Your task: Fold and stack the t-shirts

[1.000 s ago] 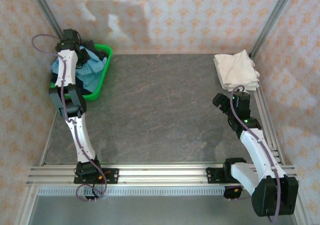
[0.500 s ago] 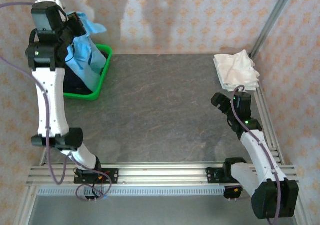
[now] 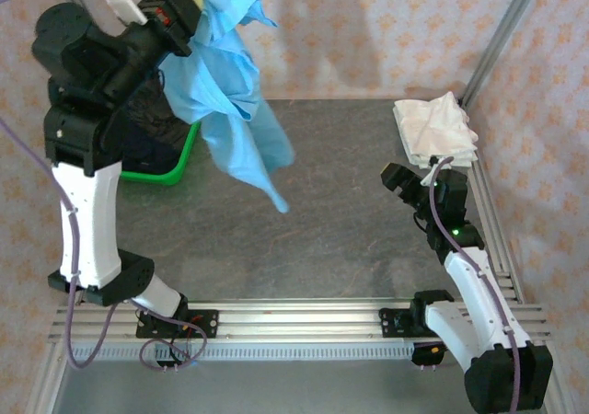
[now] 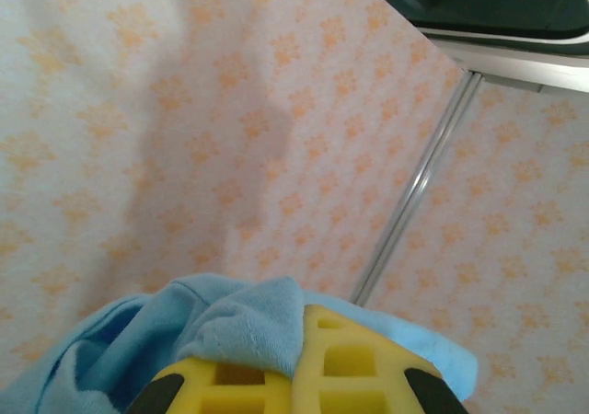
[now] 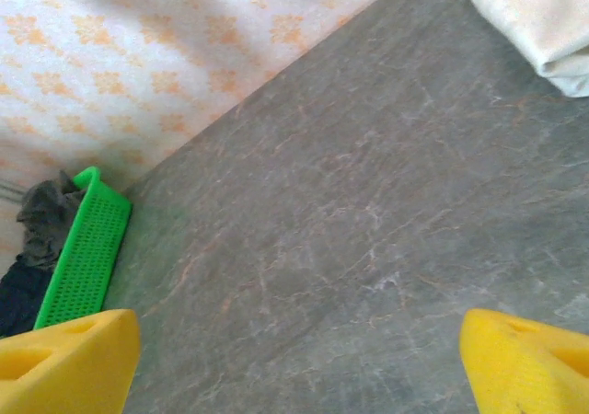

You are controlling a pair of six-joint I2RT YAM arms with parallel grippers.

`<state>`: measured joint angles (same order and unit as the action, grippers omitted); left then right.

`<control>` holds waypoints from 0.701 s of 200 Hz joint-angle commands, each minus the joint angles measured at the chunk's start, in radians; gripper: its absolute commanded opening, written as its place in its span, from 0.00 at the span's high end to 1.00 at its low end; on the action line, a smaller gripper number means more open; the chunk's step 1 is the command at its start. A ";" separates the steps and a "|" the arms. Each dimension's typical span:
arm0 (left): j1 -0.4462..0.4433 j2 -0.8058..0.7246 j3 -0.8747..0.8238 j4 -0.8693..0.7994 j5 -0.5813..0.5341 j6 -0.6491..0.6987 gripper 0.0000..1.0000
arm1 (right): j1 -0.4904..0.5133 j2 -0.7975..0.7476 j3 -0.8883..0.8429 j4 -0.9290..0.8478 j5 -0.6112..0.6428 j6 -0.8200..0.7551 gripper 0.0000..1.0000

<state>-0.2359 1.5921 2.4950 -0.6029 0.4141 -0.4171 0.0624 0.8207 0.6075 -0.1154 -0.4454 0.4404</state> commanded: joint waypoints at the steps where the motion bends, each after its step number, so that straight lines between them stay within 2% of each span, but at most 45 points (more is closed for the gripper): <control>1: -0.004 0.101 -0.003 0.017 0.026 -0.051 1.00 | 0.011 -0.002 -0.015 0.057 -0.042 0.026 0.10; 4: -0.004 0.111 -0.014 0.006 0.020 -0.050 0.96 | 0.011 0.000 -0.015 0.054 -0.039 0.026 0.10; 12: -0.003 0.131 -0.066 -0.016 -0.001 -0.048 0.61 | 0.011 -0.001 -0.018 0.042 -0.020 0.028 0.10; 17: -0.003 0.139 -0.112 -0.022 -0.021 -0.042 0.46 | 0.011 -0.001 -0.019 0.030 -0.011 0.029 0.10; 29: 0.000 0.150 -0.242 -0.034 -0.113 -0.017 0.22 | 0.013 0.000 -0.021 -0.001 0.016 0.029 0.10; 36: 0.006 0.153 -0.325 -0.039 -0.167 -0.003 0.15 | 0.015 0.003 -0.027 -0.020 0.034 0.030 0.11; 60: 0.049 0.121 -0.634 0.007 -0.271 -0.013 0.00 | 0.077 0.053 -0.049 -0.058 0.117 0.028 0.11; 71: 0.060 0.088 -0.800 0.064 -0.297 -0.023 0.00 | 0.142 0.120 -0.042 -0.074 0.177 0.020 0.11; 91: 0.048 0.044 -1.030 0.158 -0.280 -0.018 0.00 | 0.287 0.285 0.002 -0.070 0.264 0.003 0.13; 123: 0.001 0.083 -1.191 0.187 -0.251 0.002 0.05 | 0.477 0.555 0.144 -0.075 0.372 -0.049 0.23; 140: 0.001 0.134 -1.216 0.201 -0.246 0.010 0.10 | 0.531 0.657 0.221 -0.114 0.460 -0.060 0.24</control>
<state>-0.2230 1.7283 1.2980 -0.5022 0.1749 -0.4355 0.5247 1.3777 0.7101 -0.1856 -0.1604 0.4213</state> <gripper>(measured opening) 0.932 0.767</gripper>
